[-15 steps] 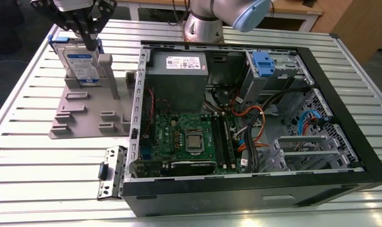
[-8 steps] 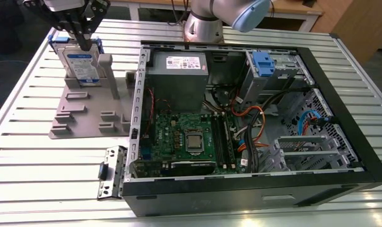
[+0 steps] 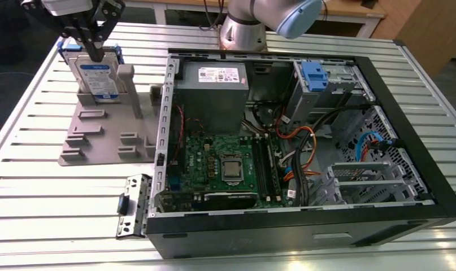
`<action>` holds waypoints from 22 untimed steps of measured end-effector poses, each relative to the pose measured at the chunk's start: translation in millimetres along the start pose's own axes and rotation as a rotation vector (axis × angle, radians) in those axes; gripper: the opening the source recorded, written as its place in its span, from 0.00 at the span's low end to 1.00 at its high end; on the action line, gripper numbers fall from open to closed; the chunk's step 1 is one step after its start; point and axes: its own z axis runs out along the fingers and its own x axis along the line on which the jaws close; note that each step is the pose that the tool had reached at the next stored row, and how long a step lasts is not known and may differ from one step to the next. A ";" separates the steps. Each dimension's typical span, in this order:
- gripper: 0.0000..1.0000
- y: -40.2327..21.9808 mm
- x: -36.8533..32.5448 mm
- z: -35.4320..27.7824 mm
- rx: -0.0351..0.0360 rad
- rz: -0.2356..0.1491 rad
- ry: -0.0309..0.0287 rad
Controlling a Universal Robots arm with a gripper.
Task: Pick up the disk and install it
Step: 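Reach for the disk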
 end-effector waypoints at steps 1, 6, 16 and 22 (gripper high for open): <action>0.10 -0.1 1.1 0.8 0.0000 0.000 0.0000; 0.10 -0.9 9.7 3.9 0.0001 0.000 0.0001; 0.10 -2.4 26.2 9.2 0.0001 0.000 0.0001; 0.10 -3.2 36.6 12.7 0.0001 0.000 0.0002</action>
